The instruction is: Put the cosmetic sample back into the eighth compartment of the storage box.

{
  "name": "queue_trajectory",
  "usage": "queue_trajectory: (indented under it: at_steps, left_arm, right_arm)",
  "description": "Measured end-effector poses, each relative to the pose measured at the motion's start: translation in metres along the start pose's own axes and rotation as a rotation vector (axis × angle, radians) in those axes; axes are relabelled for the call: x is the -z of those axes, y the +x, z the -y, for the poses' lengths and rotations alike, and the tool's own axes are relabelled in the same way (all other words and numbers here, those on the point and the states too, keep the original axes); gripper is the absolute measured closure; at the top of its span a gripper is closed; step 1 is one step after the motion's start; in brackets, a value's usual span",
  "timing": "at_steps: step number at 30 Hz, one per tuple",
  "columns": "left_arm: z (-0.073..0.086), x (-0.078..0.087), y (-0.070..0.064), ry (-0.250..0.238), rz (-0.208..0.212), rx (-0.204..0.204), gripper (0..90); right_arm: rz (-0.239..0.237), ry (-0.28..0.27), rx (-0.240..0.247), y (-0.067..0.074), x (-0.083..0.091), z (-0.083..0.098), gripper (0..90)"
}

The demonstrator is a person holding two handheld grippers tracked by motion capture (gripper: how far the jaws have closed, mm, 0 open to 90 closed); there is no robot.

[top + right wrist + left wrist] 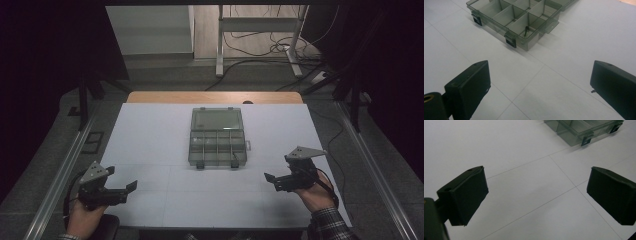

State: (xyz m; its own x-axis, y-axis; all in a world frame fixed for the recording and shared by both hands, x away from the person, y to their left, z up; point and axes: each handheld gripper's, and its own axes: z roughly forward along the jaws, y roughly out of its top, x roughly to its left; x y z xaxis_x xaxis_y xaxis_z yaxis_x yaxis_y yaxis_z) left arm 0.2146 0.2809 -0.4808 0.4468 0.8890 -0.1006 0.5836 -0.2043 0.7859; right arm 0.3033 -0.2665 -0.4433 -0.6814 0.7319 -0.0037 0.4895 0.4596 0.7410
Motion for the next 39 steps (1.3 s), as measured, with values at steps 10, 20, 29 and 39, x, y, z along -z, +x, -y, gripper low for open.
queue_trajectory:
  at_steps: [10, 20, 29, 39]
  left_arm:
    - [0.000, 0.000, 0.000, 0.000, 0.001, 0.000, 3.7]
    - [0.000, -0.001, 0.000, 0.002, 0.000, 0.001, 3.7]
    - [0.000, -0.001, 0.000, 0.002, 0.001, 0.002, 3.7]
    - [0.000, -0.001, 0.000, 0.002, 0.000, 0.002, 3.7]
  right_arm:
    - [0.024, -0.016, -0.005, -0.001, 0.011, 0.009, 1.6]
    - [0.062, -0.014, -0.027, -0.005, 0.022, 0.020, 0.8]
    - [0.081, -0.022, -0.045, -0.008, 0.030, 0.029, 0.3]
    - [0.097, -0.032, -0.063, -0.010, 0.039, 0.038, 0.3]
